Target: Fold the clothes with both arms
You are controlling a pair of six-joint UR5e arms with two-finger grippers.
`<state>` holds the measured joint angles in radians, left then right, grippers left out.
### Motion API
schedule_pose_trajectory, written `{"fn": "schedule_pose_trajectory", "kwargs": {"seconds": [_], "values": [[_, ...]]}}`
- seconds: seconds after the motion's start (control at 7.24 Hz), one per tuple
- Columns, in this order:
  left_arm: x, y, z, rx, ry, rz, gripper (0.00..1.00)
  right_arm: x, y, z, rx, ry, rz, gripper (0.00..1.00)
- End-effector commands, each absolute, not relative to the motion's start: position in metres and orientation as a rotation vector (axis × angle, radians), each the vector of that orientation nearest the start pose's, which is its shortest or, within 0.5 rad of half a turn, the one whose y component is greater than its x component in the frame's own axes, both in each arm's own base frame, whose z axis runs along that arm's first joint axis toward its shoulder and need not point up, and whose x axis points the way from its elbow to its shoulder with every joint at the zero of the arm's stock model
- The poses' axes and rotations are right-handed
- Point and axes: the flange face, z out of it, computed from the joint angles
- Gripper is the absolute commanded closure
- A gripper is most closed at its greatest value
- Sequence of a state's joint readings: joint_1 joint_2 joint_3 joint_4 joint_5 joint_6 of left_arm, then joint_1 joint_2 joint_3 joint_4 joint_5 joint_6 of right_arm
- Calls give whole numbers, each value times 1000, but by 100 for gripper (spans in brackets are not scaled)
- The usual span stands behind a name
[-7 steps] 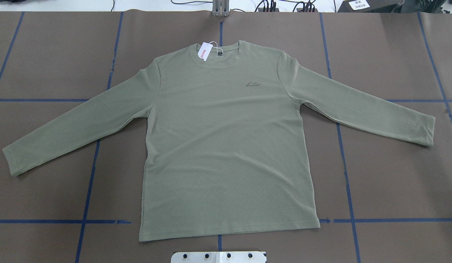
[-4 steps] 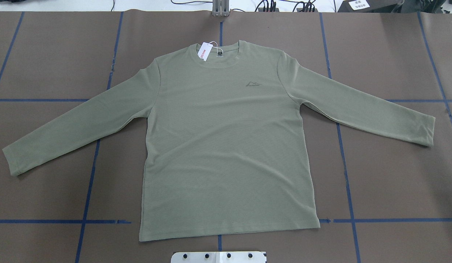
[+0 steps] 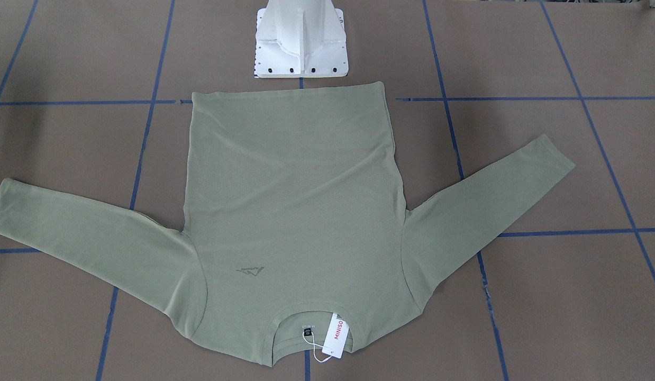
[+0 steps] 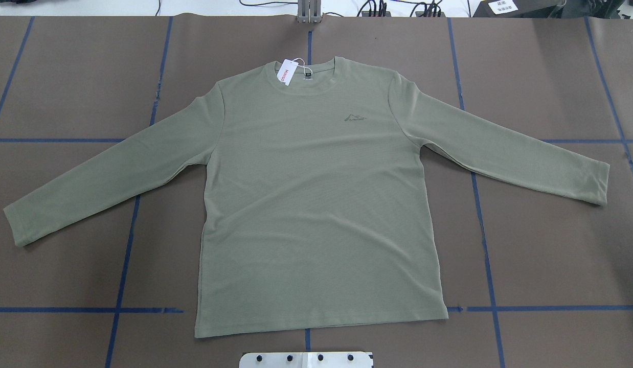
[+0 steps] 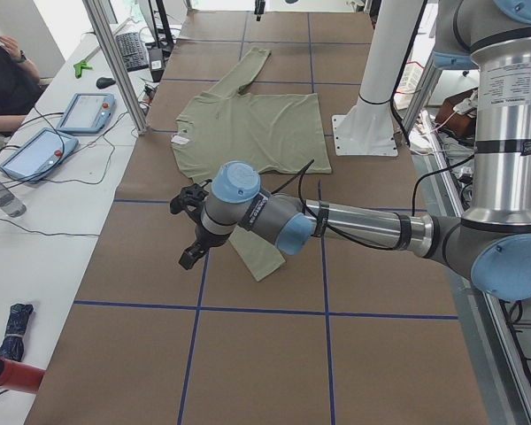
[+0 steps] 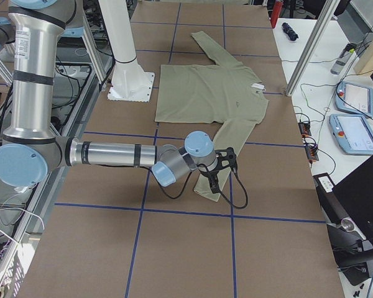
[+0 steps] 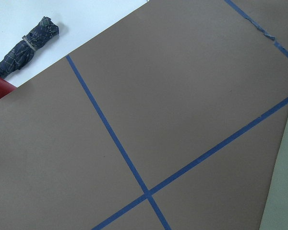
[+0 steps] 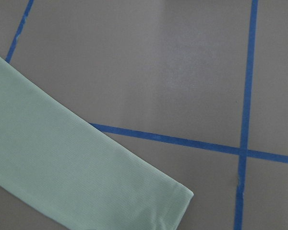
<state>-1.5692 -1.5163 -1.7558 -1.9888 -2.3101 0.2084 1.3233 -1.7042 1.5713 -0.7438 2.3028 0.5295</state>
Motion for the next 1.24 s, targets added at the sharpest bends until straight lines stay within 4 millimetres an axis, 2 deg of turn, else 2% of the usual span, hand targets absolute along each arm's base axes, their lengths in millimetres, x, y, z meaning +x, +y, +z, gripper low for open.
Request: {"fn": "schedule_pose_trajectory", "kwargs": {"seconds": [0.0, 0.41, 0.69, 1.11], "values": [[-66, -486, 550, 594, 666, 397, 0, -104, -454, 675, 397, -903, 95, 19], [-66, -484, 551, 593, 667, 399, 0, -115, -460, 698, 367, -872, 96, 26], [-66, -484, 551, 595, 666, 401, 0, -128, -468, 710, 359, -843, 95, 27], [-66, -479, 553, 590, 667, 401, 0, -134, -464, 721, 341, -829, 89, 29]]}}
